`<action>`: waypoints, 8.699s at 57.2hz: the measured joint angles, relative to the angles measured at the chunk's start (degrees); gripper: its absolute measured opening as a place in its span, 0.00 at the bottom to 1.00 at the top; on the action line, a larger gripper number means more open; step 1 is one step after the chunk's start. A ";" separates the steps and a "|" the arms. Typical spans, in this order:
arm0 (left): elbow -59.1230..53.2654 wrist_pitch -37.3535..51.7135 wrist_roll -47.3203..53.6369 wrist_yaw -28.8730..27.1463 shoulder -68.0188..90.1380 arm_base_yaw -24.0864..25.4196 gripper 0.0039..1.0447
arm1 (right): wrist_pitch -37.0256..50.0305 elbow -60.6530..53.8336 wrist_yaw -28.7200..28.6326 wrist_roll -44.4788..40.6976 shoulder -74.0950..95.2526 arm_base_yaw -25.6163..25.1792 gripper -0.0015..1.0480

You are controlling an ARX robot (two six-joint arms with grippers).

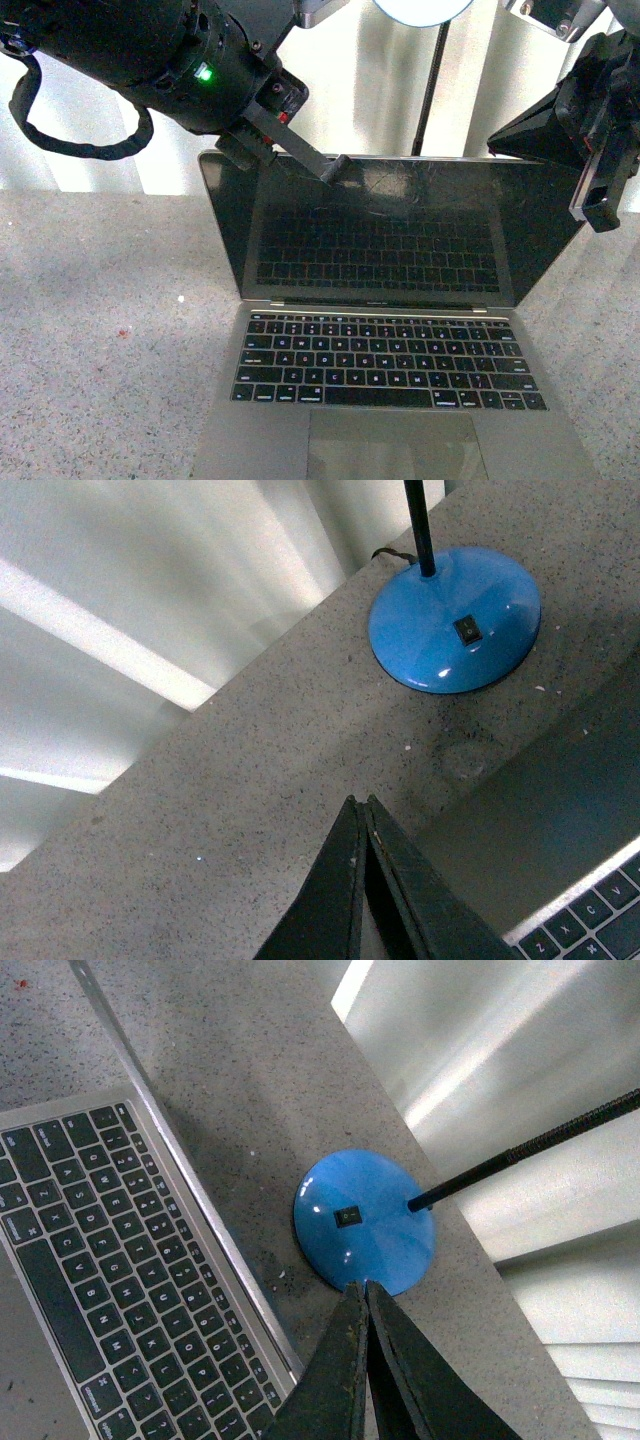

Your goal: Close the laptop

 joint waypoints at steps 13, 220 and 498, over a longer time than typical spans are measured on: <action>0.02 -1.66 0.09 0.70 0.00 -0.20 0.03 | -1.99 -1.31 -0.72 -1.53 -1.25 -0.96 0.03; -17.66 6.05 -7.32 6.43 1.73 -3.41 0.03 | 0.31 -13.99 -0.04 -6.78 4.74 4.55 0.03; -64.35 -2.62 -25.55 6.43 -98.68 26.12 0.08 | 0.00 -57.70 26.36 46.84 -93.20 -7.69 0.07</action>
